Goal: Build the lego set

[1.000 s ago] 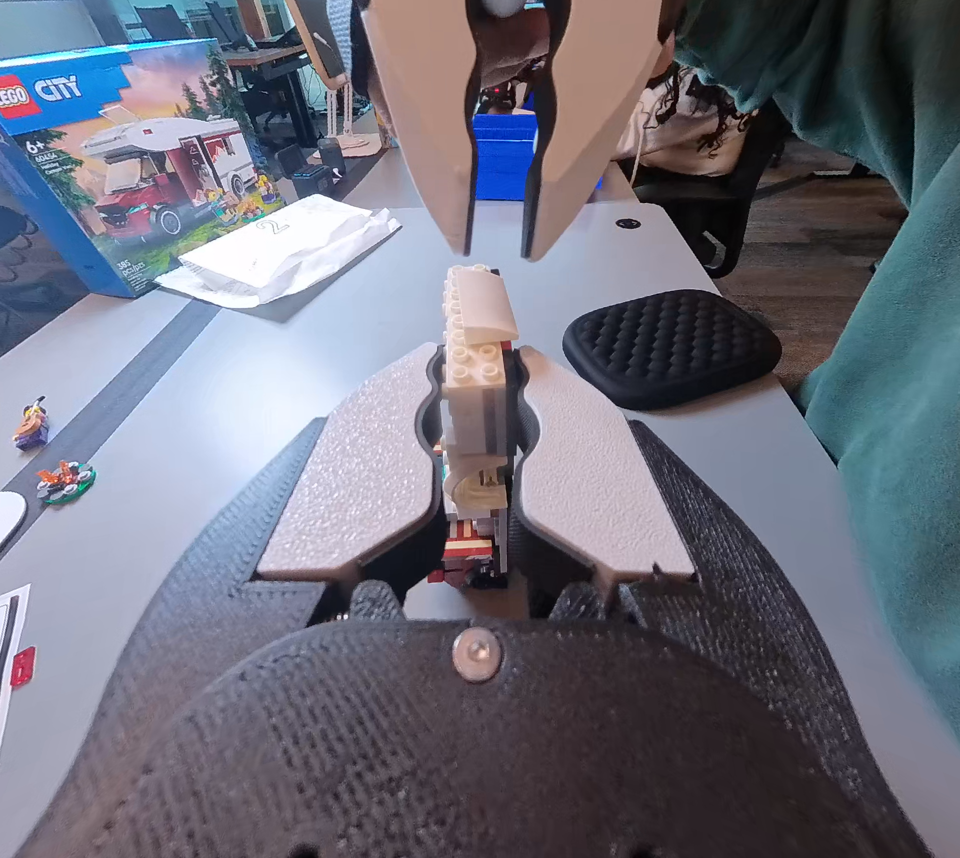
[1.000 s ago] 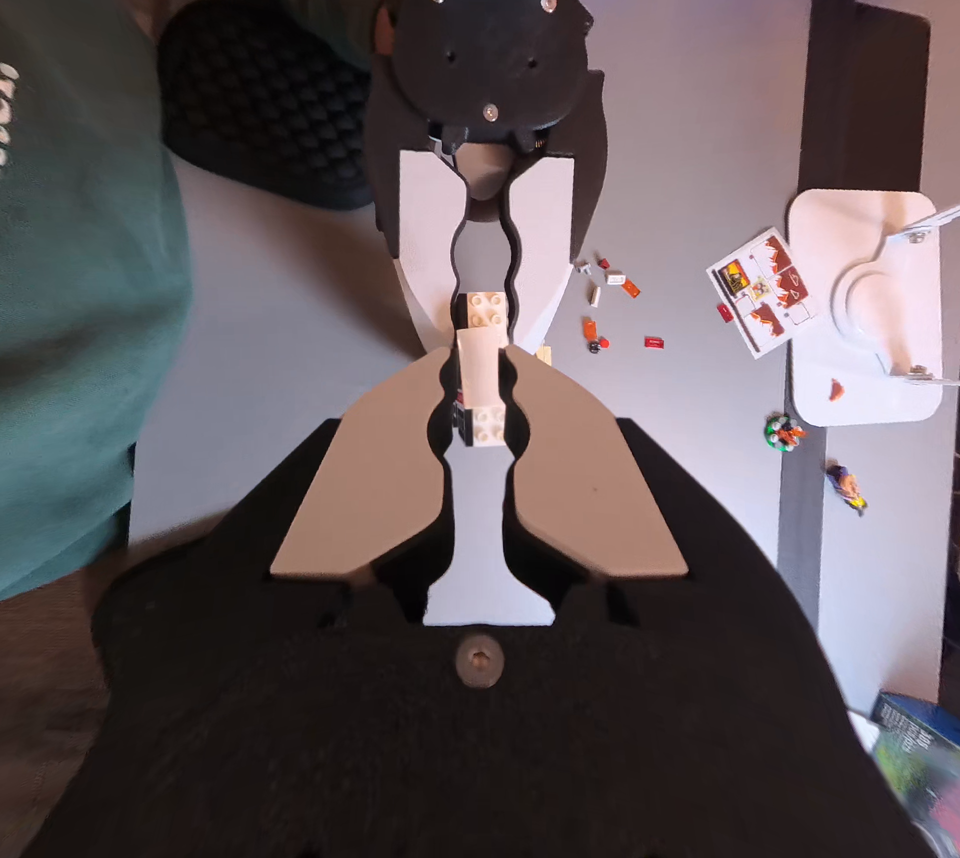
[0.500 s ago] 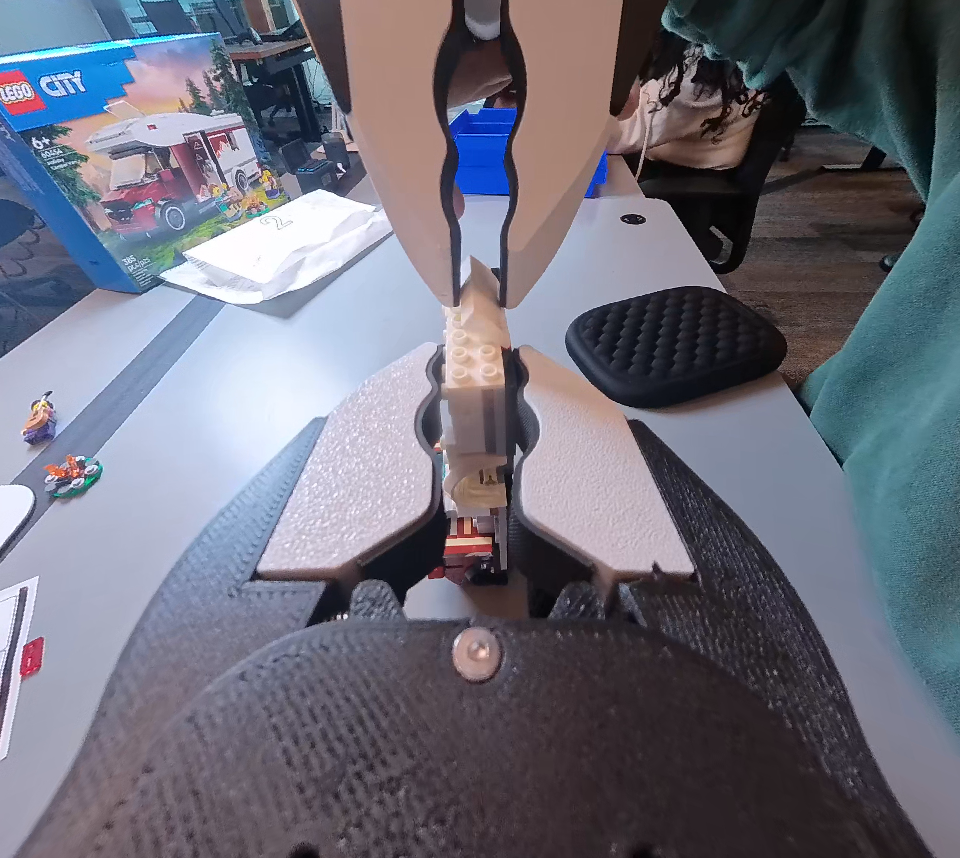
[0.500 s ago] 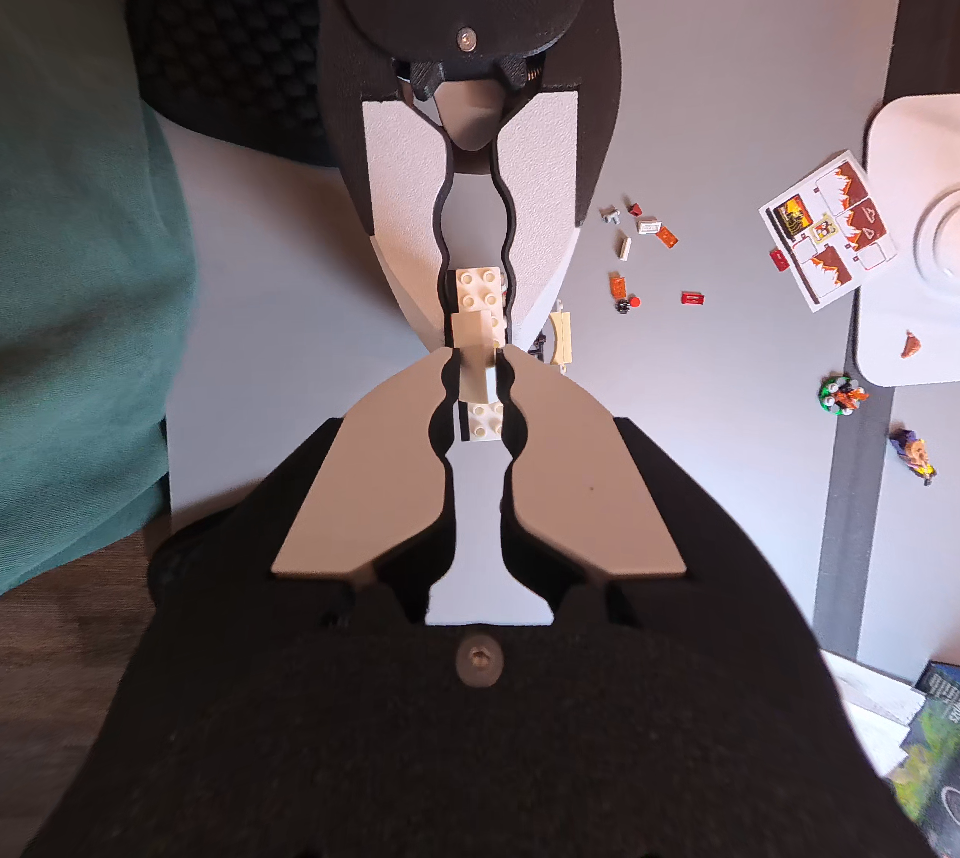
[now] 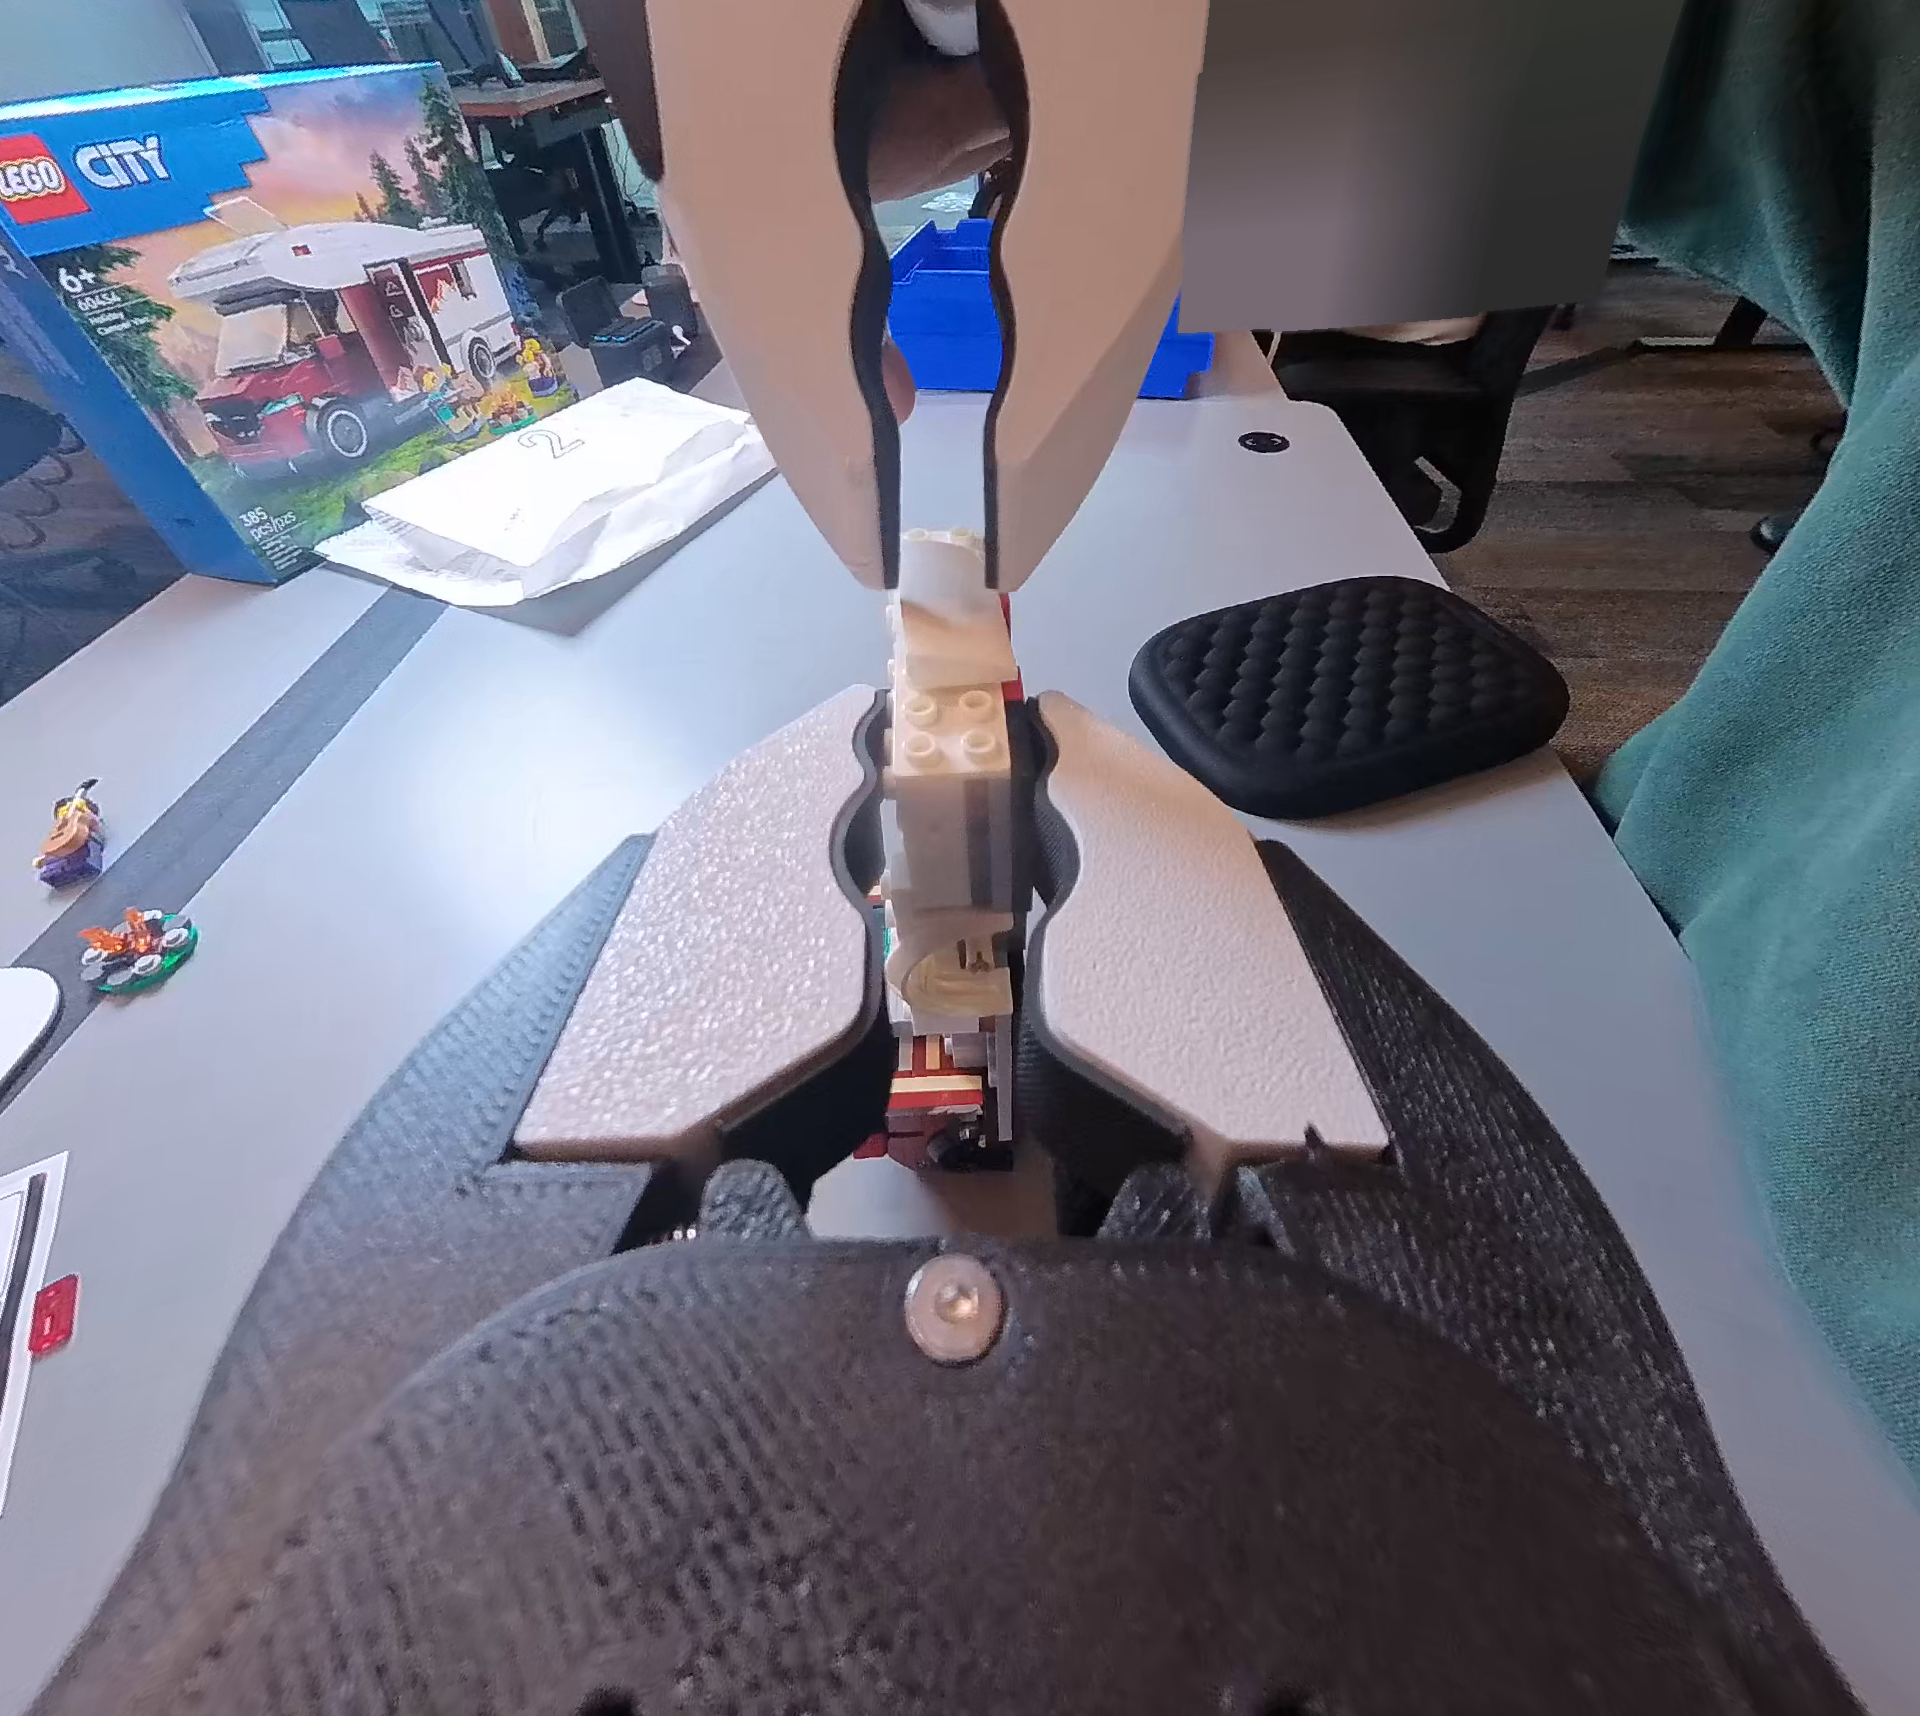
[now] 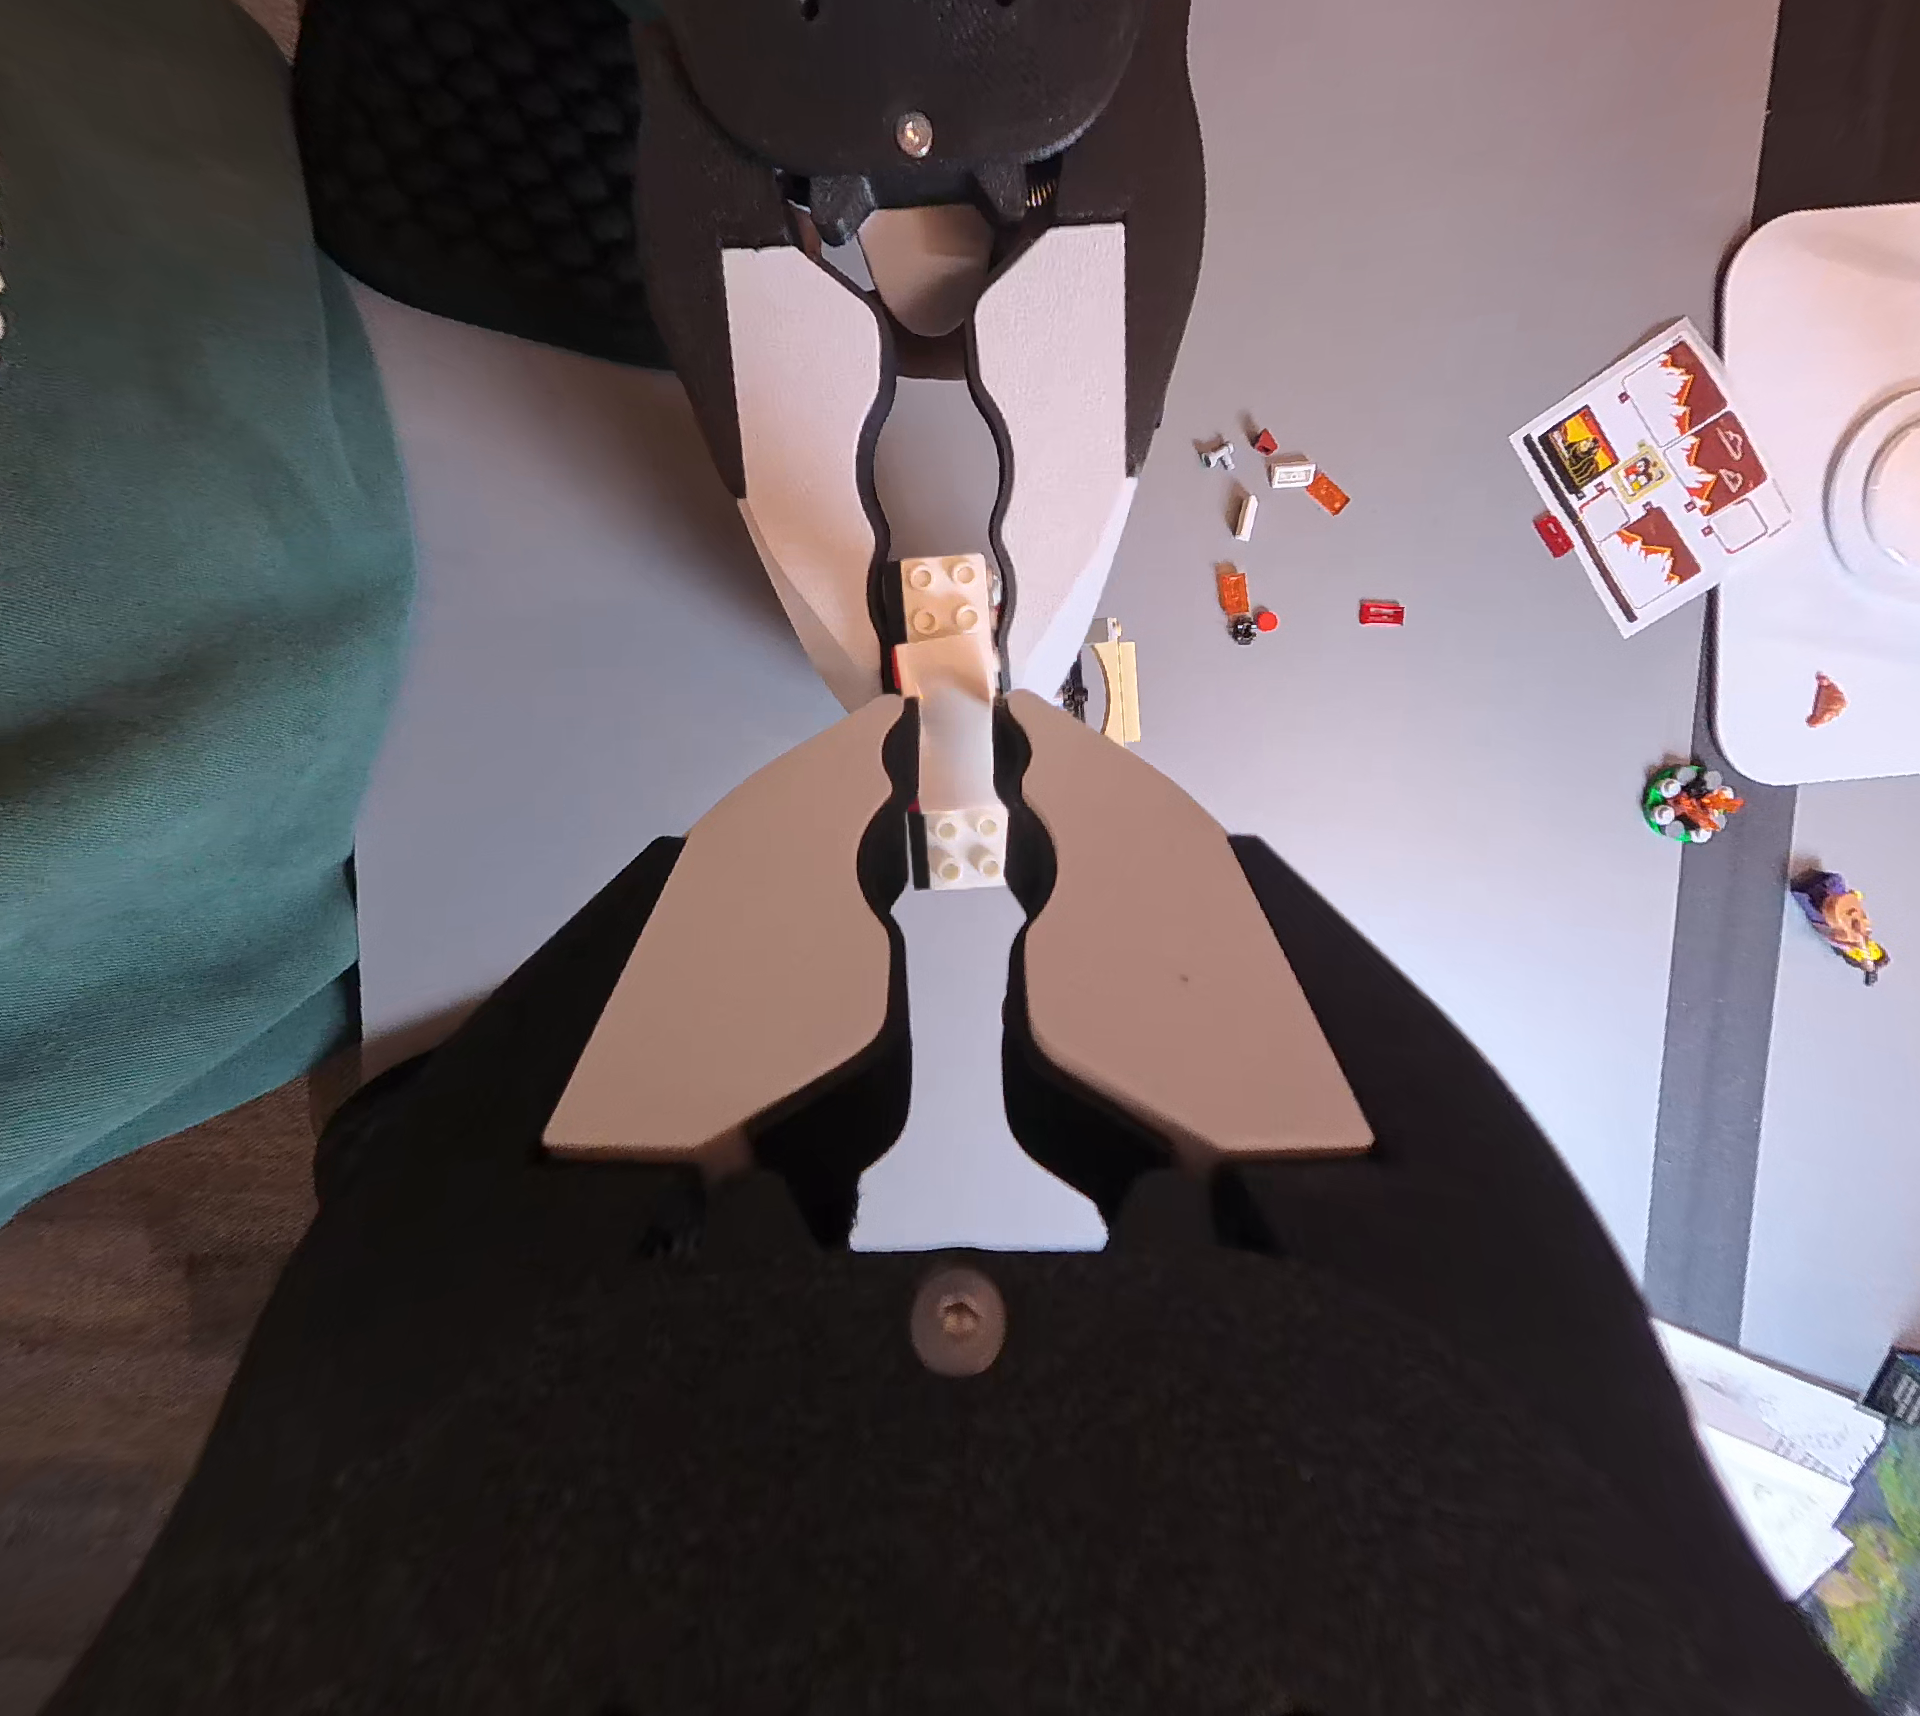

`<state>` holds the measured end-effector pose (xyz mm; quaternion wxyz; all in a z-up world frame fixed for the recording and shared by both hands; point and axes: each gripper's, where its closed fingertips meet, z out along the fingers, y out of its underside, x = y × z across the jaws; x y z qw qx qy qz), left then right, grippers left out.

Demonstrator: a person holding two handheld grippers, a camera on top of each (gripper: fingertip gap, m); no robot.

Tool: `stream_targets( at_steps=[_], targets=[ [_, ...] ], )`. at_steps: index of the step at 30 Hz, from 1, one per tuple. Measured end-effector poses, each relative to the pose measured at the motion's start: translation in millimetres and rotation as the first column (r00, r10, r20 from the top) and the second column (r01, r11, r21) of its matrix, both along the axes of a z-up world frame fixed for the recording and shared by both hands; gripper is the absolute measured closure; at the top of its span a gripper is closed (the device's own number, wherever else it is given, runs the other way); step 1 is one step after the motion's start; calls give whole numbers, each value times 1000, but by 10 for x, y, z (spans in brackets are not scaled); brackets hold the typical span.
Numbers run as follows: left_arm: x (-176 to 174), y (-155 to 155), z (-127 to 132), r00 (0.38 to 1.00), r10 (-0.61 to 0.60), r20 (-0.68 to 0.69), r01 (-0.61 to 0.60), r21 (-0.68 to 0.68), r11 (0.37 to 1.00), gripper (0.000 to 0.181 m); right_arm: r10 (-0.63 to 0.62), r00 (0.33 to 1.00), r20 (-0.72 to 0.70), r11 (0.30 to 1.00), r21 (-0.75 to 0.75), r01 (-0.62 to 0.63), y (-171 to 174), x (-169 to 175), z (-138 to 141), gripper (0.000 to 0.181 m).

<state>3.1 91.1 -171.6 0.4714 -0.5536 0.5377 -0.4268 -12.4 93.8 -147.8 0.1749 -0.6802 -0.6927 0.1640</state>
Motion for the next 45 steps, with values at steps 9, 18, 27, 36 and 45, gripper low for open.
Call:
stream_targets(
  at_steps=[9, 18, 27, 36, 45],
  targets=[
    [-1, -1, -1, 1000, 3, -4, -3, 5, 1000, 157, 1, 999, 41, 1000, 6, -1, 7, -11, -44, 169],
    [-4, 0, -4, 1000, 7, -5, -7, 3, 1000, 157, -21, 997, 68, 999, -22, 23, 7, -6, -56, 169],
    [-5, 0, -4, 1000, 8, 1, -8, -2, 1000, 158, -43, 993, 111, 995, -82, 52, -5, -14, -69, 169],
    [-8, 0, -4, 1000, 6, 7, -6, -11, 1000, 158, -55, 997, 61, 992, -110, 61, -3, -24, -72, 168],
    [-15, 7, -3, 1000, 6, 9, -5, -17, 1000, 158, -70, 997, -39, 995, -80, 66, 10, -49, -59, 168]
  ],
)
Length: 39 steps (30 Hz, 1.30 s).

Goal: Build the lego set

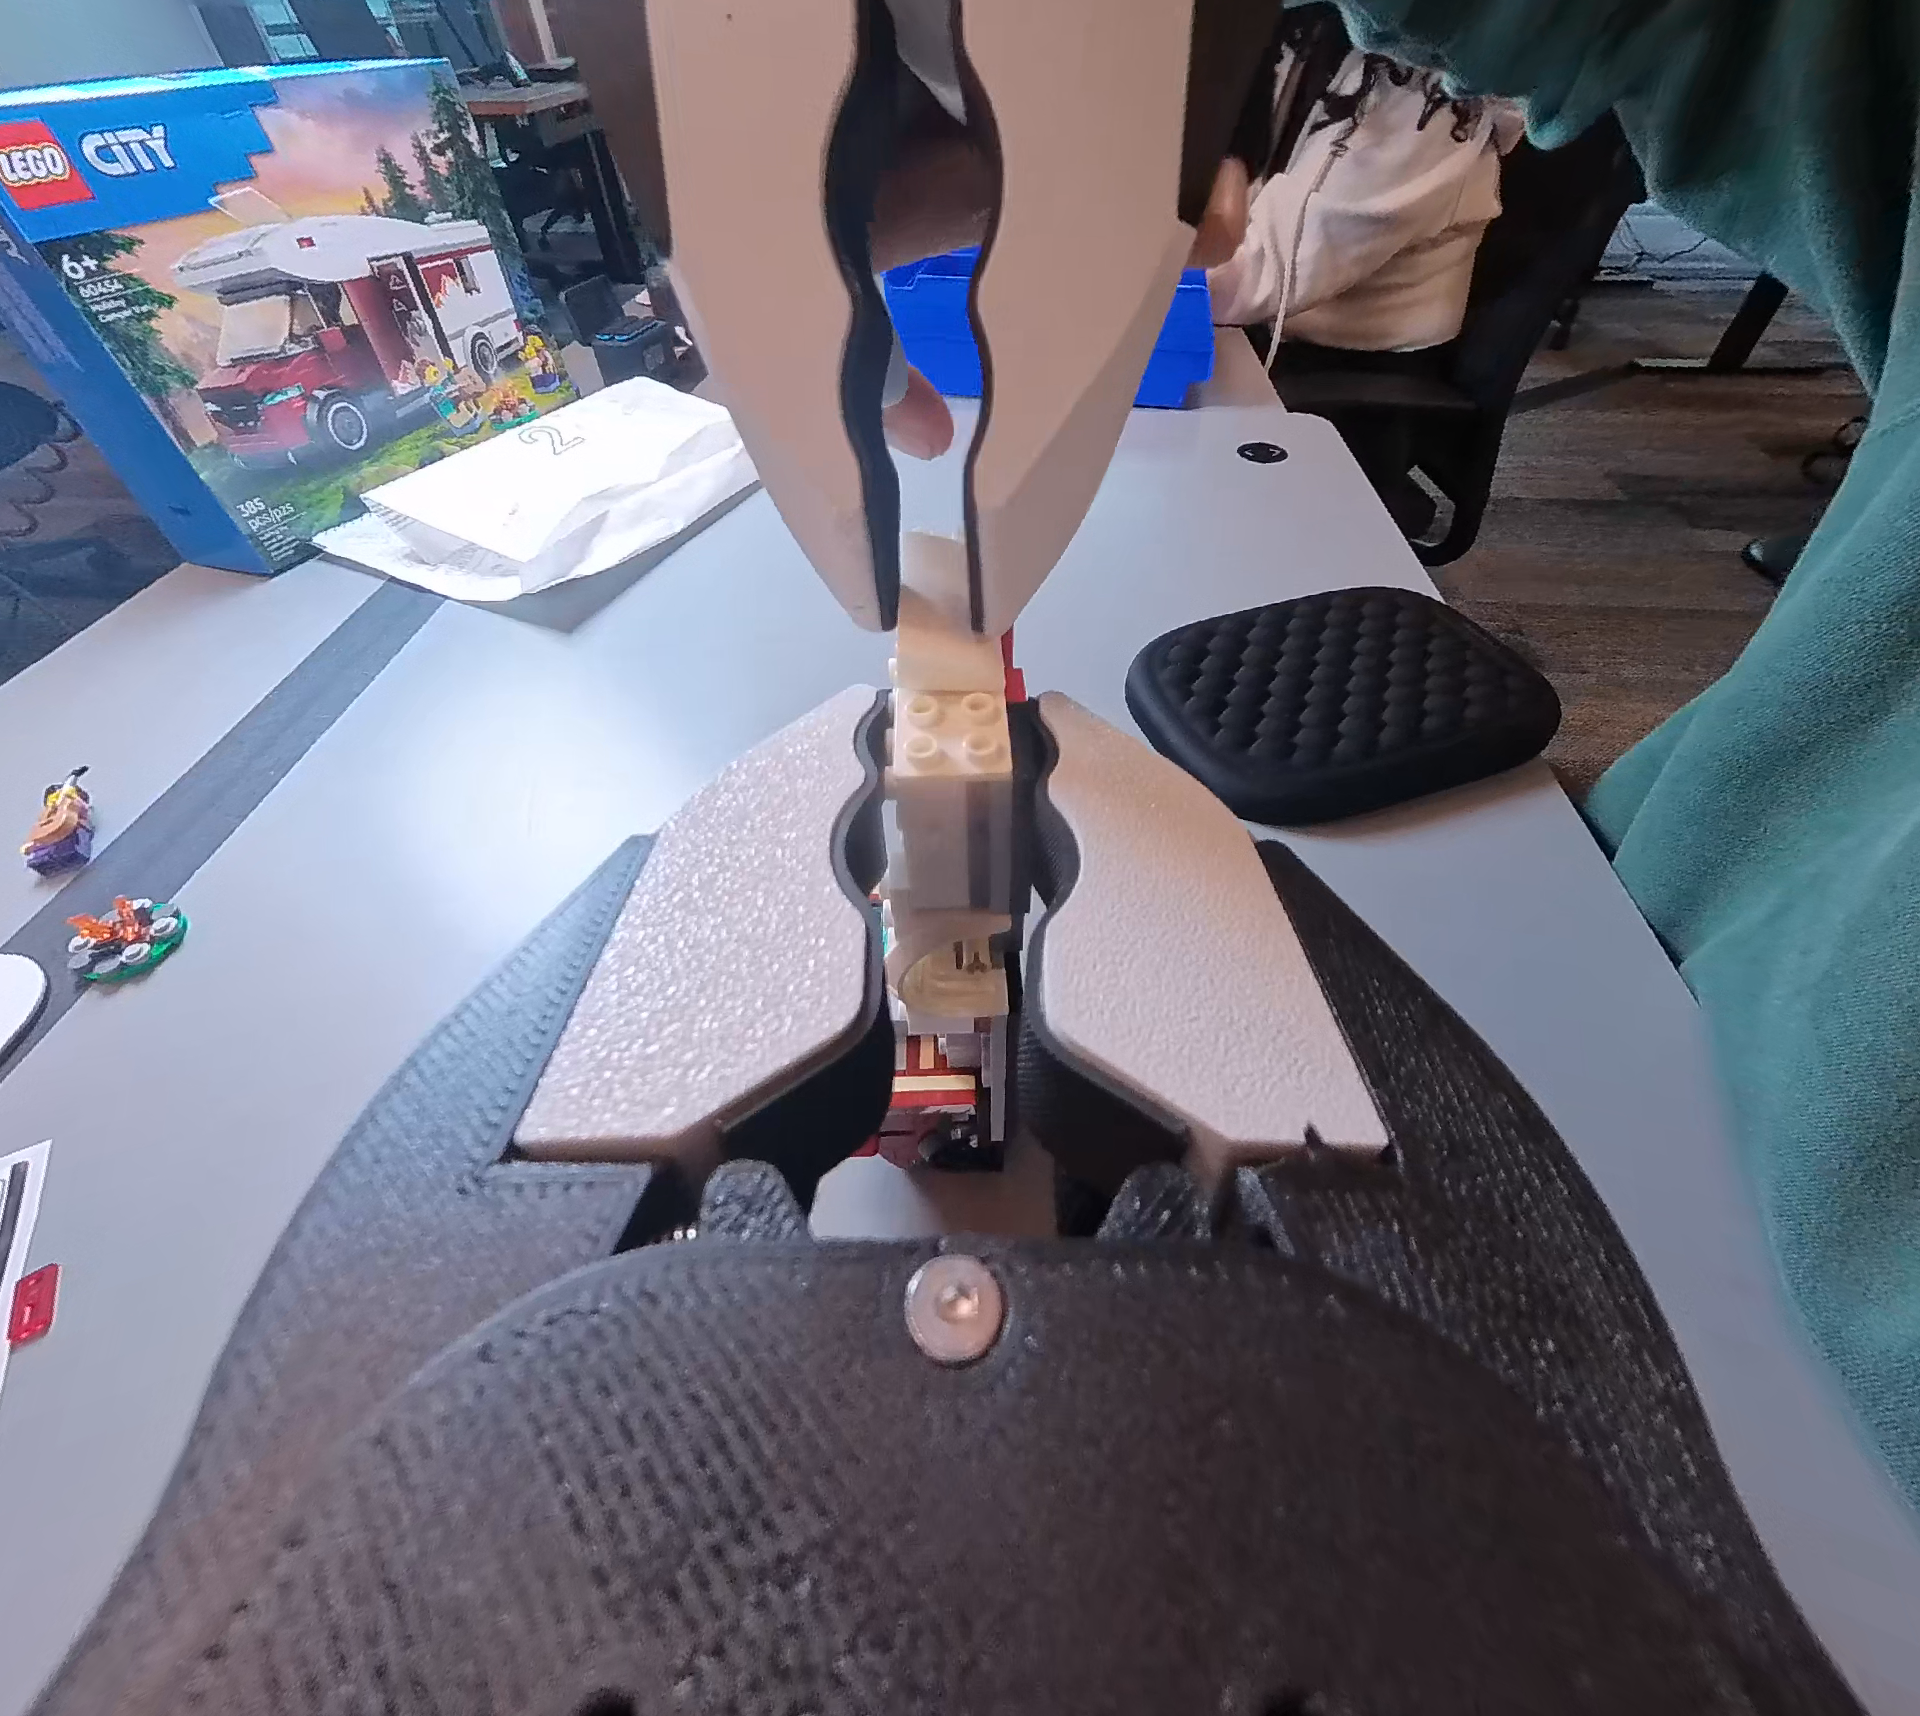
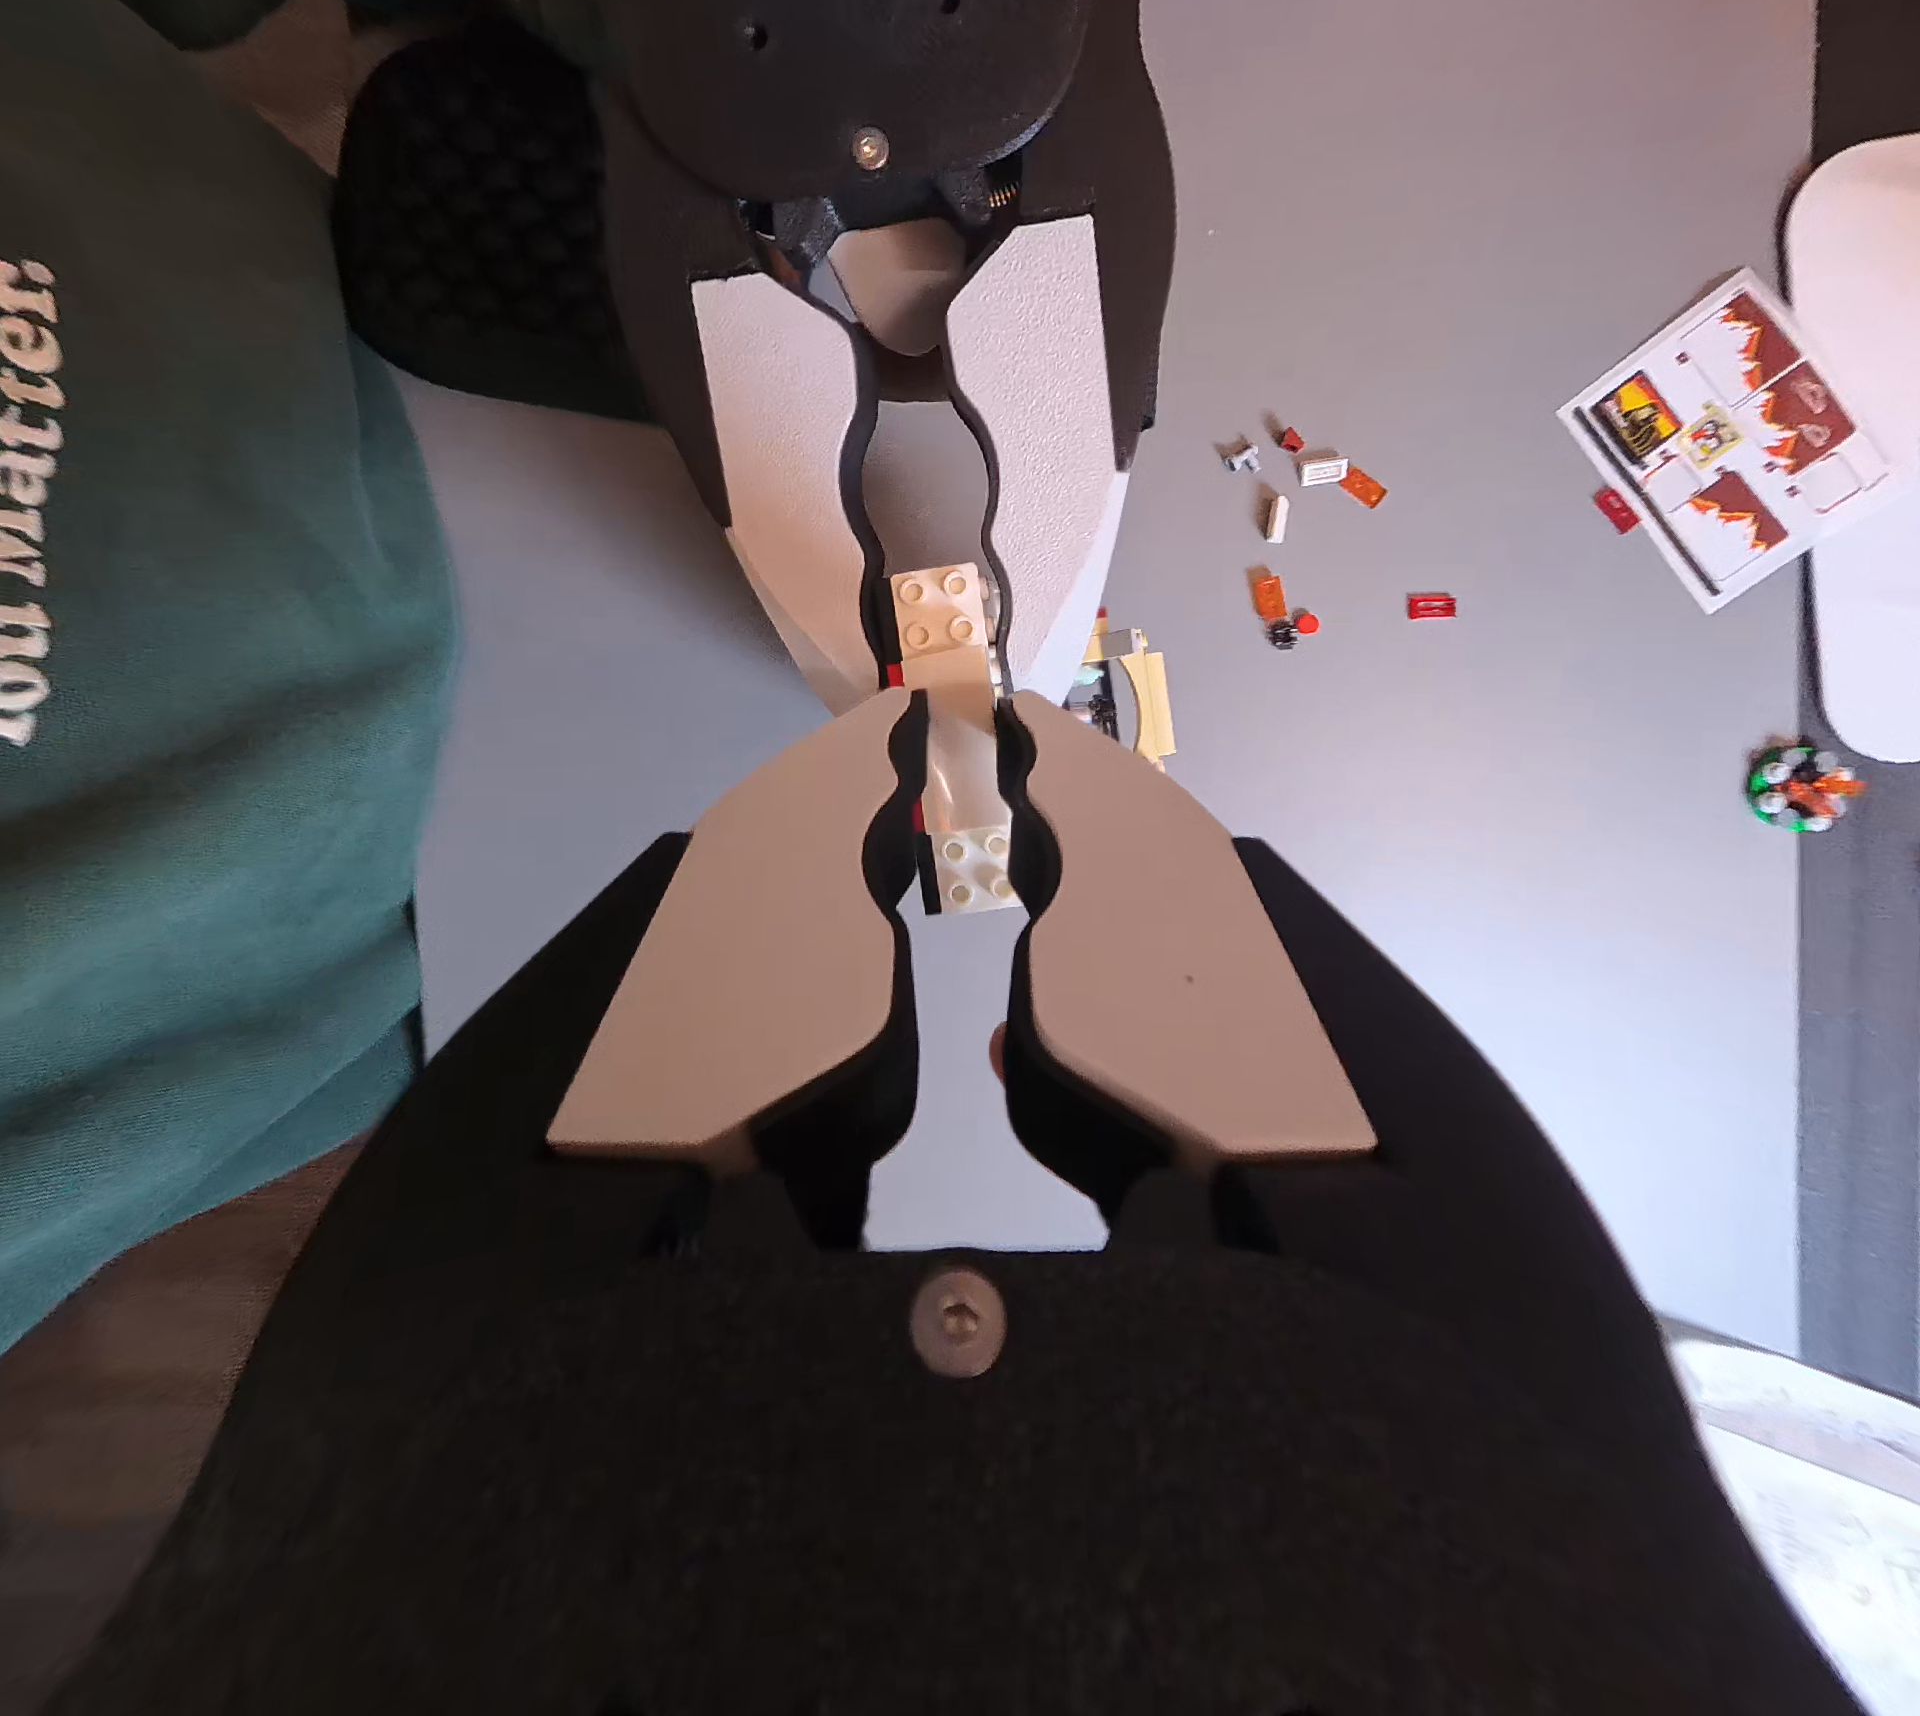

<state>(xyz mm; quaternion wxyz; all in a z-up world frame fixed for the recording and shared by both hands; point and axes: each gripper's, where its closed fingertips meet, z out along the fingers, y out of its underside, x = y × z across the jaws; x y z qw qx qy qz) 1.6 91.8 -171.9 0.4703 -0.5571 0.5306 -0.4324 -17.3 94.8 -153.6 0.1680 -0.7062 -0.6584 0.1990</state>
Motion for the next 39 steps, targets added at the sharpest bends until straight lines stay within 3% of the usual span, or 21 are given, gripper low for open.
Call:
stream_targets(
  at_steps=[6, 9, 11, 14, 18, 22, 31, 39],
  targets=[
    [-1, 9, 1, 1000, 3, 3, -3, -2, 1000, 158, 16, 999, -44, 998, 65, -14, 23, -6, 102, 161],
    [-14, 52, 5, 1000, 29, 5, -29, -19, 999, 158, 42, 999, -16, 970, 239, -37, 66, 46, 167, 156],
    [-17, 82, 9, 998, 53, 13, -53, -39, 998, 158, 57, 998, 19, 906, 420, -59, 79, 75, 149, 155],
    [-14, 129, 13, 995, 95, 17, -94, -63, 994, 157, 38, 999, 36, 736, 675, -52, 163, 109, 116, 155],
    [5, 153, 14, 991, 132, 17, -130, -81, 988, 158, 27, 998, 52, 579, 813, -58, 190, 118, 31, 158],
    [-4, 166, 12, 988, 153, 11, -152, -81, 985, 158, 17, 997, 76, 487, 870, -74, 195, 105, 0, 162],
    [13, 134, 10, 989, 148, 11, -147, -54, 988, 157, -12, 1000, 21, 460, 888, -13, 196, 110, -11, 164],
    [11, 142, 12, 989, 149, 17, -148, -65, 987, 158, 8, 1000, 10, 305, 952, -12, 186, 103, 8, 169]
  ],
)
